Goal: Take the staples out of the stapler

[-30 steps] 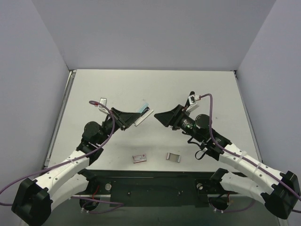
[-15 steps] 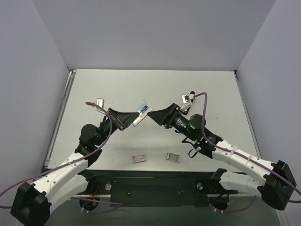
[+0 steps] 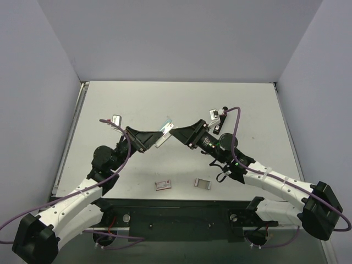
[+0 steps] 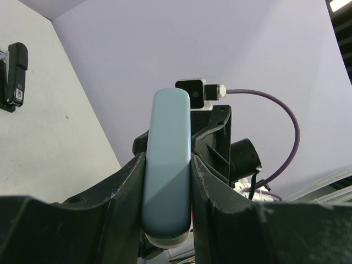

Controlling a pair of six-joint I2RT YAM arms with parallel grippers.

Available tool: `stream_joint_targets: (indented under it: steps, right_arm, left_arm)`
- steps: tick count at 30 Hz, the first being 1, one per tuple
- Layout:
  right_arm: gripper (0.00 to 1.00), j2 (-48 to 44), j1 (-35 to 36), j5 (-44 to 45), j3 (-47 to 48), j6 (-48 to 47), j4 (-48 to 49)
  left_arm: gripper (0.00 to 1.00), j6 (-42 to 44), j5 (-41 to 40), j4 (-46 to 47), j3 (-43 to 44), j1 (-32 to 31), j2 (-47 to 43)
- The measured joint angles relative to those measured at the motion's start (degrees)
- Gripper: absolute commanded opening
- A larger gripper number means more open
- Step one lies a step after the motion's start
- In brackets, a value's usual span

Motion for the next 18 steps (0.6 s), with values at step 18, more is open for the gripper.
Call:
stream_joint_targets:
  steps: [18]
  right_arm:
    - [0.13, 1.6, 0.0, -1.0, 0.0, 2.7, 4.2]
  left_arm:
    - [0.00, 0.0, -0.3, 1.8, -1.3, 0.0, -1.0]
